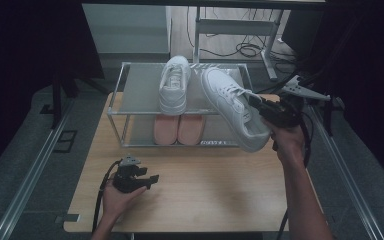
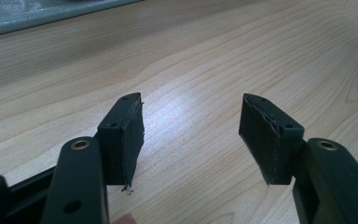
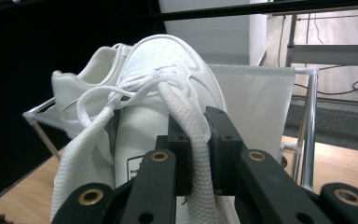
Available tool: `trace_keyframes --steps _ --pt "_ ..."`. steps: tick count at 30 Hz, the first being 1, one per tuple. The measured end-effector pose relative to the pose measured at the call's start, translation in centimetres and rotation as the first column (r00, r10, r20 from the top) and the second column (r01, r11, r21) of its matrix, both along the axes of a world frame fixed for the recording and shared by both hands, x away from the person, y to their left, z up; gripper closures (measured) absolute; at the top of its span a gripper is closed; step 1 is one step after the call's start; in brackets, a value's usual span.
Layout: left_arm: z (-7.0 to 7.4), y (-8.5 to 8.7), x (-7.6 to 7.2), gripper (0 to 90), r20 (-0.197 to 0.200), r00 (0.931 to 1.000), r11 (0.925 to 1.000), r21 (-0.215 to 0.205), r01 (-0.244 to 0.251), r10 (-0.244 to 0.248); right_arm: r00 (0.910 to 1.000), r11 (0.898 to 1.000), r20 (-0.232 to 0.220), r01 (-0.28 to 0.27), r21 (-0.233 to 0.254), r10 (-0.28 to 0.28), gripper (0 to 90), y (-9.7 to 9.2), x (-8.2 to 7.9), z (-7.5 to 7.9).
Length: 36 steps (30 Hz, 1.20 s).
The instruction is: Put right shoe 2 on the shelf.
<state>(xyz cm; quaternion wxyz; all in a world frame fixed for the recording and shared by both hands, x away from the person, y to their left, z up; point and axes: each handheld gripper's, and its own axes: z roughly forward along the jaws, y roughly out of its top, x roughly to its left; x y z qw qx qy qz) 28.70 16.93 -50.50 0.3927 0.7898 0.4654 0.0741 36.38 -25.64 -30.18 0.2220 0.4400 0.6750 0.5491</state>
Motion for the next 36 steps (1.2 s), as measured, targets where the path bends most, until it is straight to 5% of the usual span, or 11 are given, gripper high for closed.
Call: trace_keyframes --steps 24,36 --pt "-0.2 0.0 0.1 39.8 -0.009 1.0000 1.0000 -0.009 -0.002 0.002 0.9916 0.994 -0.071 0.109 0.008 -0.108 80.8 3.3 6.3 2.3" --pt "-0.1 0.2 0.2 39.8 -0.008 1.0000 0.9999 -0.017 0.000 0.000 0.9772 0.985 -0.121 0.173 -0.023 -0.174 80.7 5.5 9.7 2.9"
